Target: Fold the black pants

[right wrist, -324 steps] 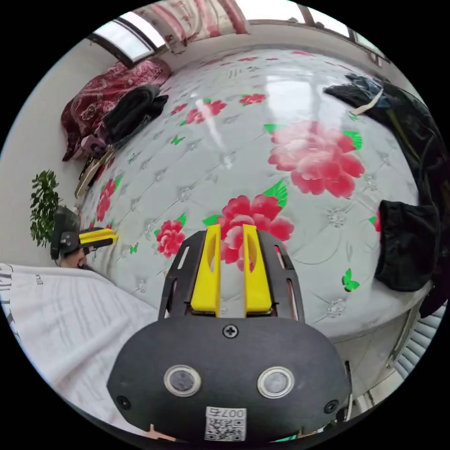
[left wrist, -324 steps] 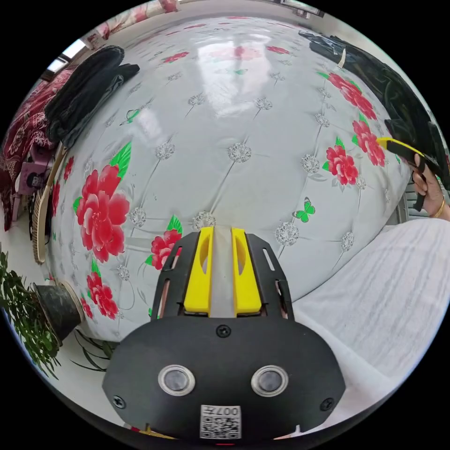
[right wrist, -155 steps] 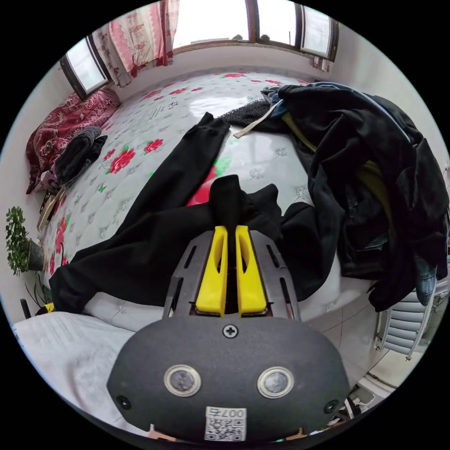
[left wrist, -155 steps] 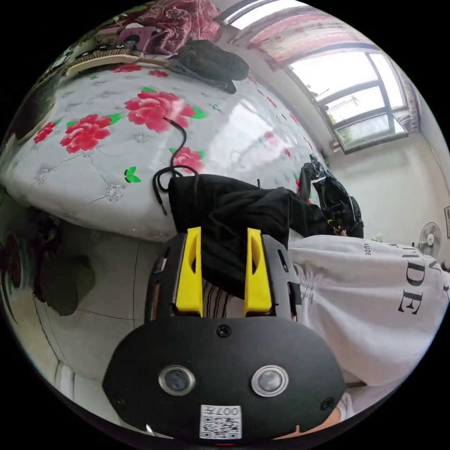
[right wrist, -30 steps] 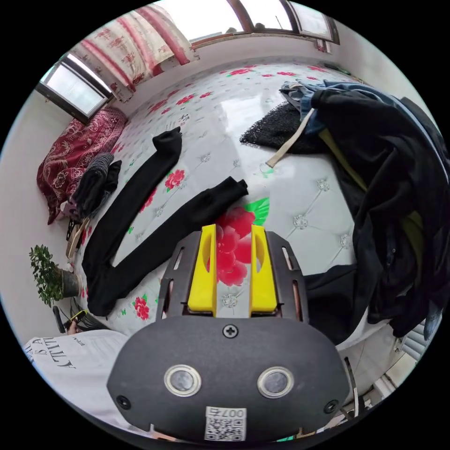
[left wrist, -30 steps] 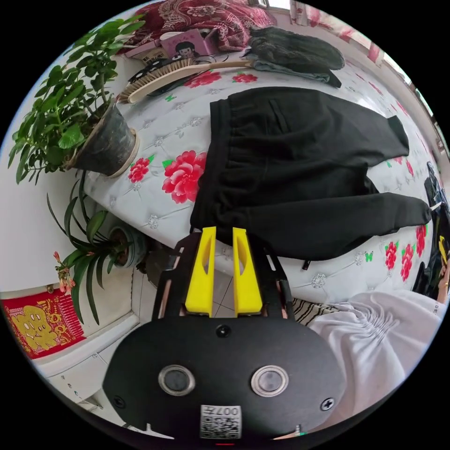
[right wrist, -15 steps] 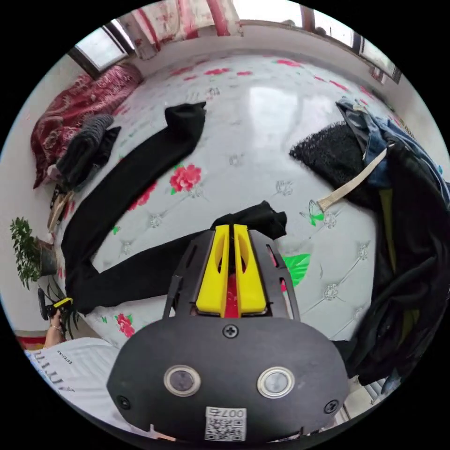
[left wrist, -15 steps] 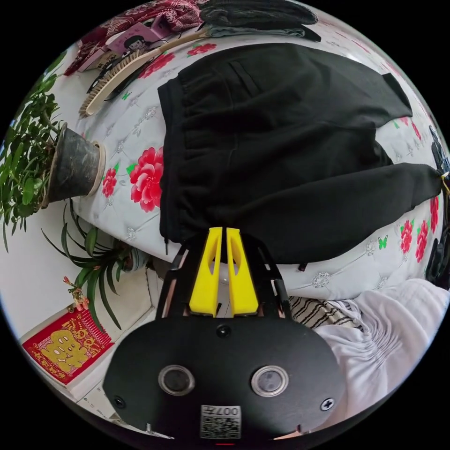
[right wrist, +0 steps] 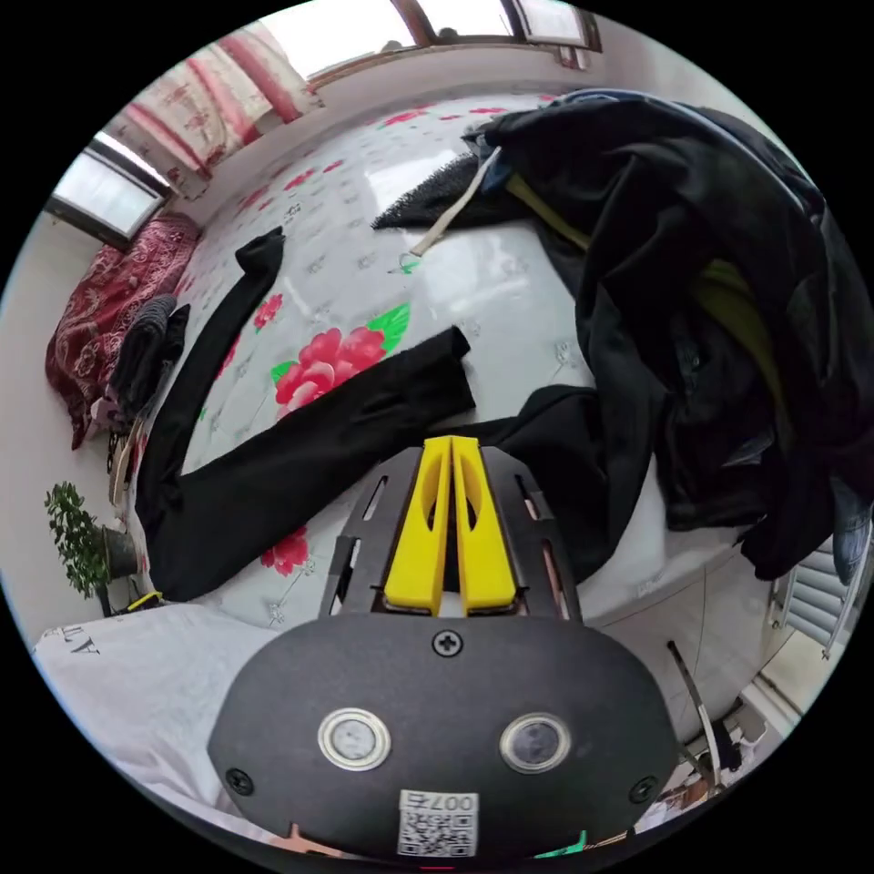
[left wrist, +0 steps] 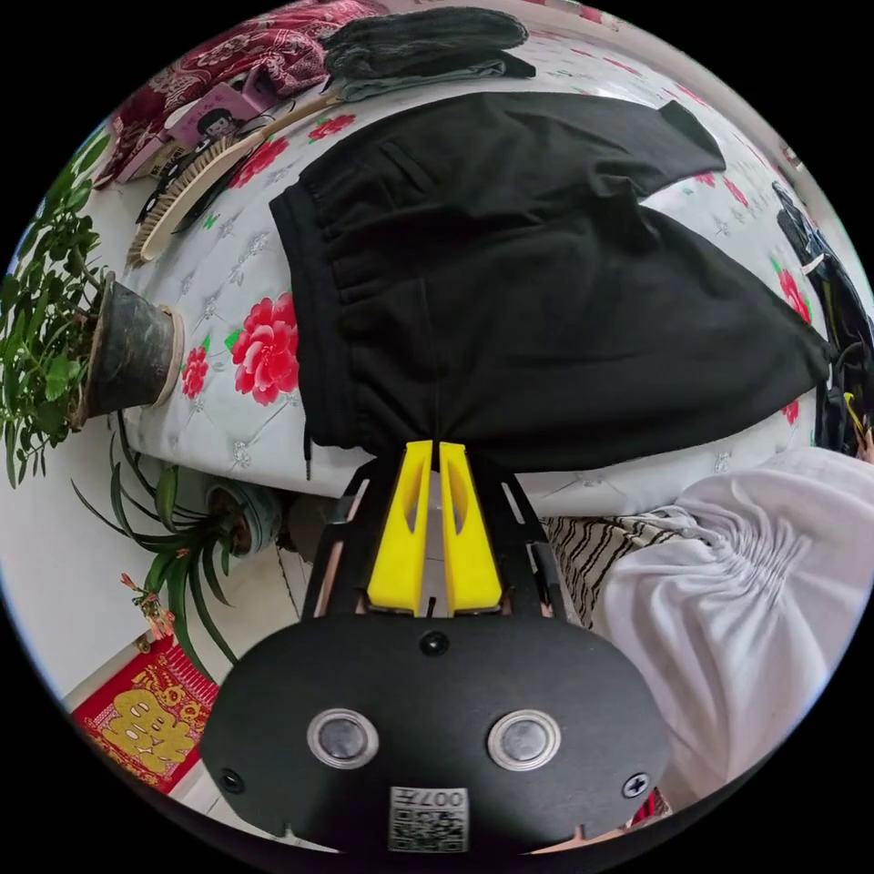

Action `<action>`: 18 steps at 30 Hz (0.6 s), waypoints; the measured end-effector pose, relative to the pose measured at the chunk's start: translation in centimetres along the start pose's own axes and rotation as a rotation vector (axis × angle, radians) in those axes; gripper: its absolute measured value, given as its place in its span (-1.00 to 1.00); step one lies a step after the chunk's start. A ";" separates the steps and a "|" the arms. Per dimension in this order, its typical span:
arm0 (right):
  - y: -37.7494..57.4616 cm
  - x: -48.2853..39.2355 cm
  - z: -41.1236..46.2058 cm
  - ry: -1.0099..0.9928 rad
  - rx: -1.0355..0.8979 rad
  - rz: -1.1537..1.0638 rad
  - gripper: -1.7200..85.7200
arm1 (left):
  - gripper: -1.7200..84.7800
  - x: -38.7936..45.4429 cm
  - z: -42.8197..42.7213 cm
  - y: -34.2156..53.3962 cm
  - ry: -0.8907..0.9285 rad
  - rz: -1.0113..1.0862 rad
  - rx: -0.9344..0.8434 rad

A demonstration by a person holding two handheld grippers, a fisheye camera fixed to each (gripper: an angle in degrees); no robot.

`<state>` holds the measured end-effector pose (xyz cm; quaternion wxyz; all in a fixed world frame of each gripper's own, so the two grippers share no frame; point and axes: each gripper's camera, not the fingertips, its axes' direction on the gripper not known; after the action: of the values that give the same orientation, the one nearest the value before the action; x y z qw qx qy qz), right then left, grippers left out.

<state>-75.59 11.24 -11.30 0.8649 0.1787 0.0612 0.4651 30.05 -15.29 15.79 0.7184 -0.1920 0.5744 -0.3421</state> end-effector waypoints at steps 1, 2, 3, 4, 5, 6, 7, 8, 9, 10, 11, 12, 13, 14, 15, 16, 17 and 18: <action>0.4 0.0 0.4 0.007 -0.015 0.027 -0.96 | -0.95 -0.3 0.1 0.0 0.019 -0.013 0.008; 0.6 -0.9 0.2 0.019 0.010 0.009 -0.96 | -0.94 -0.7 0.1 -0.2 0.033 -0.029 0.004; 0.6 -1.6 0.0 0.025 0.026 -0.011 -0.96 | -0.93 -0.9 0.1 -0.3 0.036 -0.037 0.000; 0.4 -3.3 -0.1 0.032 0.045 -0.067 -0.96 | -0.91 -1.1 -0.1 -0.4 0.031 -0.046 0.004; -0.1 -5.3 0.3 0.035 0.042 -0.128 -0.96 | -0.90 -1.1 -0.4 -0.6 0.022 -0.042 0.016; -0.3 -6.3 0.6 0.033 0.034 -0.161 -0.96 | -0.90 -1.2 -0.6 -0.6 0.017 -0.041 0.019; -0.8 -8.5 1.5 0.029 0.010 -0.224 -0.95 | -0.91 -1.3 -0.7 -0.8 0.011 -0.044 0.022; -1.3 -10.8 2.8 0.033 -0.028 -0.285 -0.95 | -0.92 -1.5 -0.8 -0.9 0.001 -0.052 0.026; -1.5 -11.9 3.6 0.039 -0.050 -0.313 -0.95 | -0.92 -1.6 -0.7 -1.0 -0.003 -0.055 0.027; -1.6 -14.0 5.3 0.067 -0.093 -0.368 -0.95 | -0.93 -1.8 -0.4 -1.1 -0.010 -0.062 0.020; -1.5 -15.7 7.2 0.119 -0.143 -0.421 -0.95 | -0.94 -2.0 0.1 -1.3 -0.017 -0.071 -0.003; -1.4 -16.4 8.3 0.150 -0.175 -0.443 -0.96 | -0.95 -2.1 0.5 -1.4 -0.019 -0.073 -0.013; -1.1 -17.4 10.5 0.213 -0.248 -0.469 -0.96 | -0.96 -2.4 1.2 -1.5 -0.021 -0.080 -0.032; -0.6 -18.2 10.4 0.242 -0.197 -0.503 -0.96 | -0.97 -2.7 2.0 -1.5 -0.019 -0.087 -0.059; -0.5 -18.5 10.4 0.257 -0.177 -0.519 -0.96 | -0.97 -2.8 2.4 -1.5 -0.018 -0.090 -0.073; -0.6 -18.9 10.7 0.286 -0.217 -0.517 -0.96 | -0.98 -3.1 3.0 -1.4 -0.013 -0.099 -0.090; -0.9 -19.3 10.7 0.293 -0.241 -0.519 -0.97 | -0.98 -3.4 3.4 -1.3 0.000 -0.107 -0.089; -1.2 -19.5 10.7 0.295 -0.260 -0.516 -0.97 | -0.98 -3.6 3.6 -1.3 0.008 -0.111 -0.087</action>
<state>-82.69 -8.15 -2.96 0.9515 -0.0239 0.1694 0.2555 32.74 -14.06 20.08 0.6871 -0.2532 0.5803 -0.3566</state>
